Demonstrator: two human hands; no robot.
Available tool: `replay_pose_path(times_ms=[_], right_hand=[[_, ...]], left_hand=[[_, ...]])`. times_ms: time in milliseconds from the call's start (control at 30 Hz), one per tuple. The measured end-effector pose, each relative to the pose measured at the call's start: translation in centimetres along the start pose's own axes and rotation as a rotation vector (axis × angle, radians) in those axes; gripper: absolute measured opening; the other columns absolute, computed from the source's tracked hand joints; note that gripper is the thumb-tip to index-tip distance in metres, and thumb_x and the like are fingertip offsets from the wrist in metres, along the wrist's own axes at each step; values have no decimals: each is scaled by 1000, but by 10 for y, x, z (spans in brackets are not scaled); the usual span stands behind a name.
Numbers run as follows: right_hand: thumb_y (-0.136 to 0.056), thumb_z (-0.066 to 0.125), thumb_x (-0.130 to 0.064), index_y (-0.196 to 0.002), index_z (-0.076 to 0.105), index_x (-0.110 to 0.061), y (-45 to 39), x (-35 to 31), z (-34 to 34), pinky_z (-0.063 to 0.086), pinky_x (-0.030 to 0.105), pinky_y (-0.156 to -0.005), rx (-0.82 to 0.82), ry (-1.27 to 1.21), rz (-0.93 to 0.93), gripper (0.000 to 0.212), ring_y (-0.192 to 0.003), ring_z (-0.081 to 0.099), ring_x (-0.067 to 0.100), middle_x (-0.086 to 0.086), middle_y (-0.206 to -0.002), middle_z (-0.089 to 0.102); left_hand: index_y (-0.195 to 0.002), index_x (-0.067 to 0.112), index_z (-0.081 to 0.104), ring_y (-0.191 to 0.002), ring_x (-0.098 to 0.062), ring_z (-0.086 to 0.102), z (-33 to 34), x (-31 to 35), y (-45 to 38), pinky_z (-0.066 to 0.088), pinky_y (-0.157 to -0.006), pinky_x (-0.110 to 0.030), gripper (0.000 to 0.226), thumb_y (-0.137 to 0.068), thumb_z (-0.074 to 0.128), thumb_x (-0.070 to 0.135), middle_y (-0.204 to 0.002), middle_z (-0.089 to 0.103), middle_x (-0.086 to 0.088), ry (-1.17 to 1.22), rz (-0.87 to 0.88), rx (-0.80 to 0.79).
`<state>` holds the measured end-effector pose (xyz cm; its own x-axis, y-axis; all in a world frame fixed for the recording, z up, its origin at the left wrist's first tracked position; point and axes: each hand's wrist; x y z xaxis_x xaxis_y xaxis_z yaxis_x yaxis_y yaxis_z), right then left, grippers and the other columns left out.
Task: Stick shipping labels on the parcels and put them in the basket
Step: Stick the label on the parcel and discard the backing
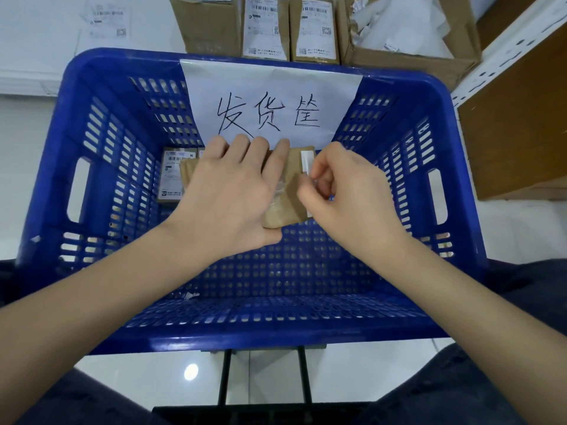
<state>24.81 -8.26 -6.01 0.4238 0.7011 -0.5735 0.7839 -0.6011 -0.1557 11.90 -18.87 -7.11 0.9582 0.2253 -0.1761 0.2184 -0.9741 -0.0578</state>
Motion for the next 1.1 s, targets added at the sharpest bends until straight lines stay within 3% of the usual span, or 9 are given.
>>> replay_pose_path(times_ms=[133, 267, 400, 533, 700, 867, 1000, 1100], right_hand=[[-84, 59, -31, -85, 49, -12, 0, -1, -3, 47, 41, -63, -77, -19, 11, 21, -70, 50, 17, -8, -66, 50], [-80, 66, -25, -88, 50, -10, 0, -1, -7, 46, 34, -61, -143, -137, 142, 23, -64, 53, 11, -8, -70, 57], [-86, 65, -18, -88, 58, -9, -1, -2, -7, 42, 19, -57, -114, -336, 264, 12, -64, 54, 6, -8, -72, 59], [-90, 61, -17, -84, 62, -11, -5, -3, -13, 48, 19, -62, -146, -526, 396, 8, -65, 62, 6, -5, -72, 67], [-84, 65, -12, -82, 61, -15, -3, 3, -11, 40, 10, -58, -39, -329, 264, 5, -65, 57, 2, -12, -78, 66], [-82, 68, -14, -82, 56, -15, -1, 4, -10, 41, 11, -59, -2, -310, 250, 12, -61, 58, 6, -5, -70, 67], [-86, 61, -9, -81, 54, -15, -2, -1, -13, 43, 21, -57, -28, -426, 277, 11, -61, 59, 15, -1, -66, 67], [-93, 56, -14, -72, 57, -13, -3, -5, -14, 41, 21, -55, -70, -507, 336, 20, -52, 52, 6, -6, -55, 61]], left_hand=[[-130, -3, 50, -82, -33, 56, -1, -4, -2, 34, -70, -40, 100, -52, 67, 57, -97, 60, -17, 7, -25, 17], [-132, -2, 49, -84, -34, 56, -5, -13, -5, 38, -72, -41, 97, -58, 52, 61, -100, 60, -18, 30, -83, 54], [-132, -4, 48, -85, -37, 56, -9, -19, -8, 40, -74, -43, 100, -54, 66, 56, -102, 60, -22, 63, -122, 81], [-132, -4, 49, -85, -37, 57, -9, -20, -8, 41, -74, -43, 101, -53, 71, 54, -102, 60, -22, 79, -134, 73], [-132, -3, 48, -86, -38, 56, -9, -18, -8, 41, -74, -44, 98, -55, 68, 55, -103, 59, -22, 66, -123, 83], [-132, -3, 48, -85, -37, 56, -9, -19, -7, 40, -74, -43, 98, -56, 69, 55, -103, 60, -22, 56, -128, 89], [-133, -2, 47, -87, -37, 56, -9, -19, -7, 39, -75, -42, 99, -56, 69, 56, -104, 59, -21, 87, -138, 120], [-133, -2, 47, -89, -37, 56, -11, -21, -8, 40, -76, -43, 100, -54, 65, 58, -104, 59, -21, 121, -161, 138]])
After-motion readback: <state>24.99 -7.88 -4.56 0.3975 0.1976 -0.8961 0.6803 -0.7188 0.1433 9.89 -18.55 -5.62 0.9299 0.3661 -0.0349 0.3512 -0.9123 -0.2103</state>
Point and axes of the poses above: each hand's wrist, its own y-axis away from the middle knuckle, its own z-axis out of the palm, x = y × z
